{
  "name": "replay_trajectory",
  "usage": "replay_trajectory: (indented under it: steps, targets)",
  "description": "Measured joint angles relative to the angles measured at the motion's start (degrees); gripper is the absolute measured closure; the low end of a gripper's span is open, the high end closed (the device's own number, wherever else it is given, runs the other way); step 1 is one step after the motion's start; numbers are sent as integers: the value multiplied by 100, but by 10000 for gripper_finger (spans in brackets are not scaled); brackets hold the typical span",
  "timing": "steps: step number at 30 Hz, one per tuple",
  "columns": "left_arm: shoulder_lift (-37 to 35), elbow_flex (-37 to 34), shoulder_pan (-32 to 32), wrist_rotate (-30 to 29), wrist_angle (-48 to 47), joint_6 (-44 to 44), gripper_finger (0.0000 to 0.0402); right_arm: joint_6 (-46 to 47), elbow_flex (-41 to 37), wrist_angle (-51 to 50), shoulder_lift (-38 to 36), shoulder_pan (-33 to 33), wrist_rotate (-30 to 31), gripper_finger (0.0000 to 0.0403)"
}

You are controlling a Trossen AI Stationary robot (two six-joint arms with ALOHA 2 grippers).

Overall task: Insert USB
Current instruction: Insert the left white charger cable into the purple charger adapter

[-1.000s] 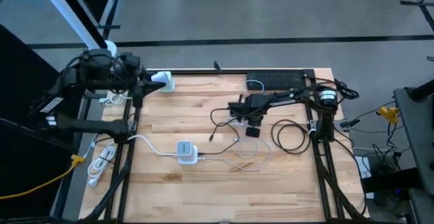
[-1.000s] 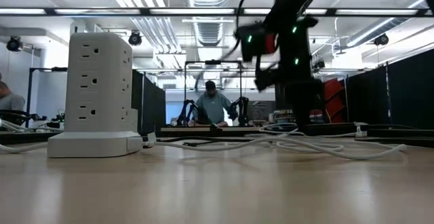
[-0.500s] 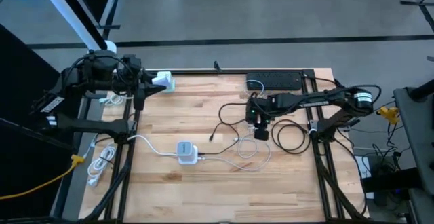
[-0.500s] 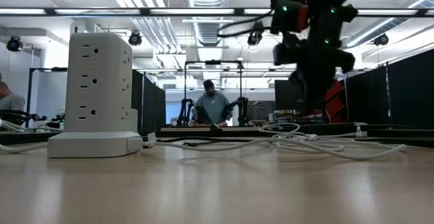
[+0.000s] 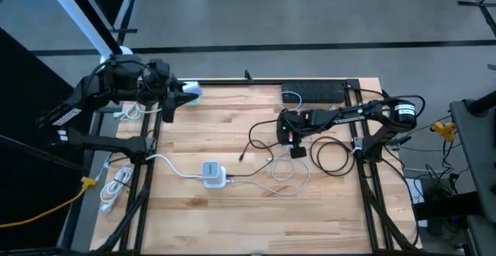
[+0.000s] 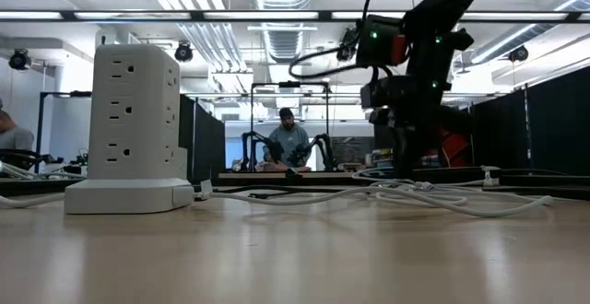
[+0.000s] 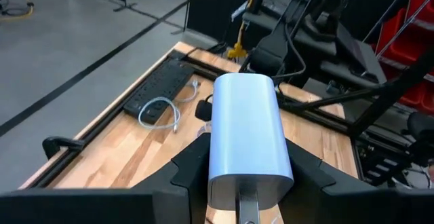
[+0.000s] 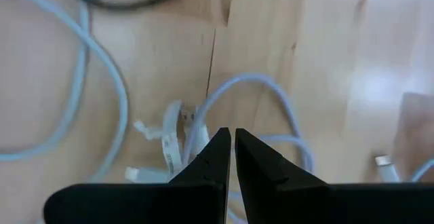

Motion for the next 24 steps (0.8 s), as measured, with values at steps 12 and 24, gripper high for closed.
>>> replay_trajectory:
  steps: [12, 24]
  targets:
    - [185, 0, 0, 2, -95, 0, 283, -927, -10, -61, 164, 1, -70, 331]
    - [187, 0, 0, 2, -120, -2, 283, -1097, 49, -404, 240, 44, -75, 336]
